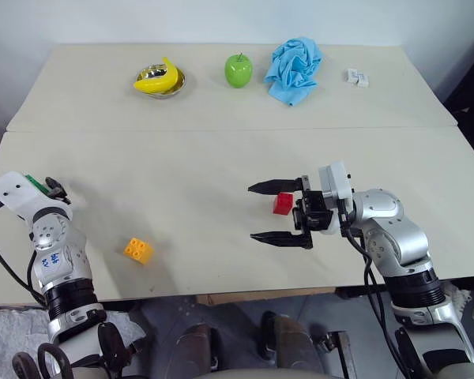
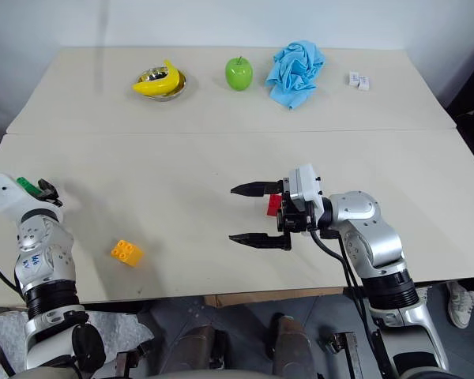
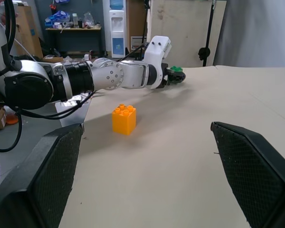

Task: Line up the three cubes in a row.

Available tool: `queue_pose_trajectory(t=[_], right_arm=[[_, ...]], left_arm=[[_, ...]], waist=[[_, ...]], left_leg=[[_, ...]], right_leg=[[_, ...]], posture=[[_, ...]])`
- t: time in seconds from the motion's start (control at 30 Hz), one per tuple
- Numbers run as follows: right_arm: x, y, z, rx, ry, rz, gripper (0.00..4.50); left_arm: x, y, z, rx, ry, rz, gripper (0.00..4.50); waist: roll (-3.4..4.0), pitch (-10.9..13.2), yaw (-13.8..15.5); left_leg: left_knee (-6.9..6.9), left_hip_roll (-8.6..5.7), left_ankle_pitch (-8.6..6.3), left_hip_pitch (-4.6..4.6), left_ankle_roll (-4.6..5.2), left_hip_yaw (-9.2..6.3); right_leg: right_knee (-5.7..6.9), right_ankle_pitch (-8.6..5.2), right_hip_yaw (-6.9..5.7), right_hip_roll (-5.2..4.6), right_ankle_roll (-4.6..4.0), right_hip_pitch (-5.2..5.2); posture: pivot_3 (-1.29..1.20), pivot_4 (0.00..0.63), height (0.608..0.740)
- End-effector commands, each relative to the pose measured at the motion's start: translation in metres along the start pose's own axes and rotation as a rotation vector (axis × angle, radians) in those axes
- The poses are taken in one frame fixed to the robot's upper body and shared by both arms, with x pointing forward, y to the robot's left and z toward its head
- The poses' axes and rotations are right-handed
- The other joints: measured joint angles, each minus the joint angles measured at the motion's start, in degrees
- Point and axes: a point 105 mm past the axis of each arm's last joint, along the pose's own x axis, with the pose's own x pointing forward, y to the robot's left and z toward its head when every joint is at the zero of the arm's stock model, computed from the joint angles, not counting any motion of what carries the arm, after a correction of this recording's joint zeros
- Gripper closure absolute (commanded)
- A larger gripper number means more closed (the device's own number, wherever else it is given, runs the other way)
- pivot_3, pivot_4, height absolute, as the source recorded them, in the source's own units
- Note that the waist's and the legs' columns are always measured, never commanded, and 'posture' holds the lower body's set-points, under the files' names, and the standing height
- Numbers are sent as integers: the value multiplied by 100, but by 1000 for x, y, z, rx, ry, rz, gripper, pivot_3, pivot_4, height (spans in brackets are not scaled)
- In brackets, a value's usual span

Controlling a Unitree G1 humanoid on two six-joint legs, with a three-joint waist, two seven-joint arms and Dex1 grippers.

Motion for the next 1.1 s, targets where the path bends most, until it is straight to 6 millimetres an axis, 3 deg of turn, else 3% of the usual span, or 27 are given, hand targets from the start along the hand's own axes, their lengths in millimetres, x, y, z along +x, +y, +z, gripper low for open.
queue_pose_trajectory(t=[0.03,0.07,0.2,0.3,0.4,0.57,0.67,0.8,0.93,1.1], right_arm=[[2,5,6,-30,-15,12,0],[2,5,6,-29,-14,12,0],[2,7,5,-29,-11,10,0],[-7,7,13,-44,-17,-22,0],[-25,9,22,-44,-8,-69,0],[-65,15,21,-24,74,-166,0],[-88,16,14,-20,134,-234,0],[-113,21,6,-12,188,-320,0],[-123,29,4,-16,197,-377,0],[-134,39,-1,-6,186,-451,0]], left_arm=[[4,3,13,6,-55,0,2807],[4,3,13,8,-53,-5,3025],[4,6,19,-15,-92,-52,3049],[-9,-22,58,-50,-273,-436,3049],[-40,-59,88,9,-341,-910,3049],[-101,-110,111,168,-285,-1588,3049],[-131,-140,101,272,-194,-1884,3049],[-169,-180,63,441,-54,-2198,3049],[-188,-216,36,476,39,-2294,3049],[-189,-235,9,546,77,-2308,3049]], waist=[[0,0,0],[0,0,0],[0,0,0],[0,0,-17],[0,0,6],[1,1,35],[2,1,54],[5,1,14],[5,2,-7],[6,2,-6]], left_leg=[[0,0,0,1,0,0],[-1,-1,0,1,-1,0],[0,0,0,0,-1,1],[-1,3,0,-2,-3,6],[-1,7,-1,-4,-6,16],[-2,0,-1,-6,-5,38],[-2,-14,-1,-2,-6,45],[-10,-8,2,-1,-17,54],[-9,-1,3,-4,-18,60],[-9,7,4,-4,-19,65]], right_leg=[[0,0,0,0,0,0],[0,0,0,0,0,0],[0,0,0,0,0,0],[-1,0,-1,4,0,-2],[-6,0,-2,7,0,-4],[-12,0,-5,5,0,5],[-15,0,-5,12,1,10],[-24,0,-3,33,2,9],[-29,-1,0,44,2,7],[-34,-1,7,50,2,5]], posture=[[0,150,740],[0,150,740],[0,150,740],[0,150,740],[0,150,740],[0,150,740],[0,150,740],[0,150,740],[0,150,740],[0,150,740]])
